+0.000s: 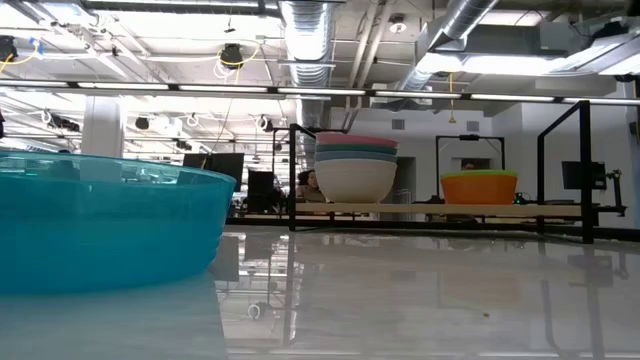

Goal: Place and stack bowls onto a shelf
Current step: Stack the light pink bowl on top of the light green bowl on the shelf

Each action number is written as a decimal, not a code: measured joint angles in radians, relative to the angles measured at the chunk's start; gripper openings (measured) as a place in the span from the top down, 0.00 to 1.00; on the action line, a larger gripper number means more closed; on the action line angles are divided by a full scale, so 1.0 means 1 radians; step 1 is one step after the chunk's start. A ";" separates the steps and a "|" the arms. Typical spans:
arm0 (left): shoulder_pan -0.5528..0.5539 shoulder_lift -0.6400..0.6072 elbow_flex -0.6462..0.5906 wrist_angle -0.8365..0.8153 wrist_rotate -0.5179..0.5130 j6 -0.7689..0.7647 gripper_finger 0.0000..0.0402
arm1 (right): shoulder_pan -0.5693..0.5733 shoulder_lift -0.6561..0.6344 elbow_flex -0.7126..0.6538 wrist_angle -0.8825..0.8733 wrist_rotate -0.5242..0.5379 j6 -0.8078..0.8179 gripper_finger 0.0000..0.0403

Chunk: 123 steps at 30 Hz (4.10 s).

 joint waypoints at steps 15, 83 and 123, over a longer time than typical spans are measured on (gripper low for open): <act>0.000 0.000 0.000 -0.019 0.022 0.000 0.45 | 0.069 0.024 -0.376 0.419 -0.060 0.093 0.36; 0.000 0.000 0.000 -0.073 0.020 -0.041 0.45 | -1.309 -0.067 0.377 0.148 -0.056 -1.358 0.94; 0.000 0.000 -0.042 -0.082 -0.008 -0.087 0.45 | -1.585 0.115 -0.105 0.301 -0.177 -1.656 0.94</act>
